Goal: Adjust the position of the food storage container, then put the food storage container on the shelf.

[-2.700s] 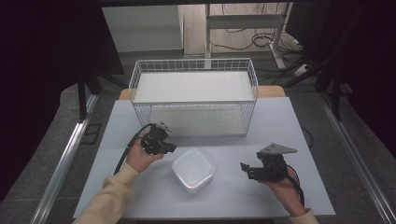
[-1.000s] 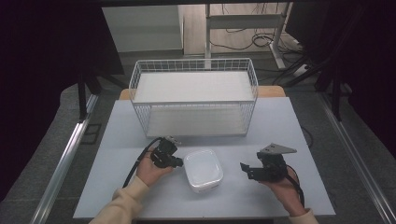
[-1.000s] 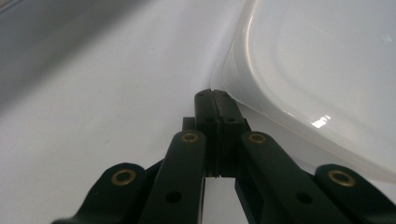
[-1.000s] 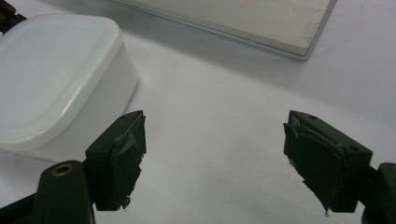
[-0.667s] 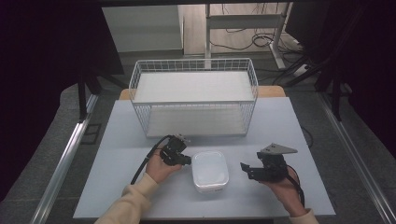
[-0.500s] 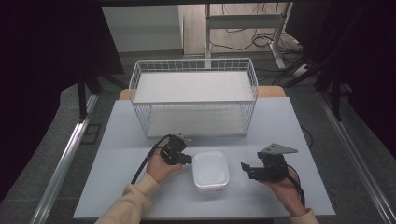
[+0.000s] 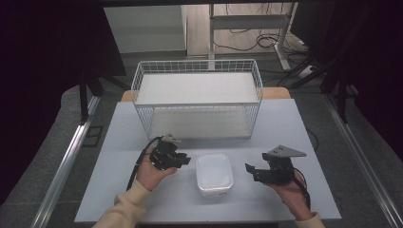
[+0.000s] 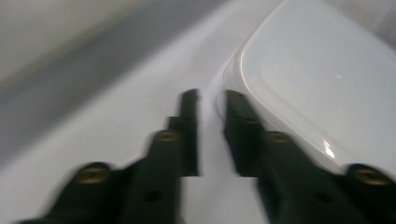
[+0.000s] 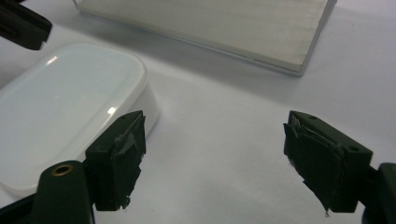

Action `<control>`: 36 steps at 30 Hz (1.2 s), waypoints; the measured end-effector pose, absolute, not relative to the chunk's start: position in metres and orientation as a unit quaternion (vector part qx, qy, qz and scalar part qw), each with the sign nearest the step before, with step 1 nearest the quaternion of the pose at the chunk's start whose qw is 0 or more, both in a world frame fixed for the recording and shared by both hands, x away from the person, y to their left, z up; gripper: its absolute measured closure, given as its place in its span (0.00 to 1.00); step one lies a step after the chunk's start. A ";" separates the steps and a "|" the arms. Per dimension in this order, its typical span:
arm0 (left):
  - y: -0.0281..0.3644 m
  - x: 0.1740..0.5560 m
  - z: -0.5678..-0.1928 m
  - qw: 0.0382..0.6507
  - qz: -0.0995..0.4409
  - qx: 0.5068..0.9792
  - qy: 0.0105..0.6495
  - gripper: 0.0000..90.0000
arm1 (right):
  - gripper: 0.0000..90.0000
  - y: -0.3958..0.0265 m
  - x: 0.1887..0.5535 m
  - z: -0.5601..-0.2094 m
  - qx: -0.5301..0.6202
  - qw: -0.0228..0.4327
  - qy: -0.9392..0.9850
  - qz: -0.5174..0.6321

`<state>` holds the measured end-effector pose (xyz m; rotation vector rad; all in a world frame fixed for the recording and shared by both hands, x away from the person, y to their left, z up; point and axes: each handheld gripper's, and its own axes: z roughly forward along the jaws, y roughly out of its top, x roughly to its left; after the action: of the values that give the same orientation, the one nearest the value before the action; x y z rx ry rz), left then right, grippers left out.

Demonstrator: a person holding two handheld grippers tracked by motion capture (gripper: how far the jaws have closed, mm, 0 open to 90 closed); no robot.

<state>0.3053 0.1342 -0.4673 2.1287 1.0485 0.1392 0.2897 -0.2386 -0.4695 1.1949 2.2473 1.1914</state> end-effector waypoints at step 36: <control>0.141 0.288 -0.467 0.424 -0.019 0.771 0.475 0.31 | 0.28 -0.221 0.297 -0.457 0.413 0.053 0.785 0.458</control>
<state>0.2884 0.1406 -0.4671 1.9290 1.1876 -0.0476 0.2972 -0.2208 -0.4575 1.2555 2.3878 1.3925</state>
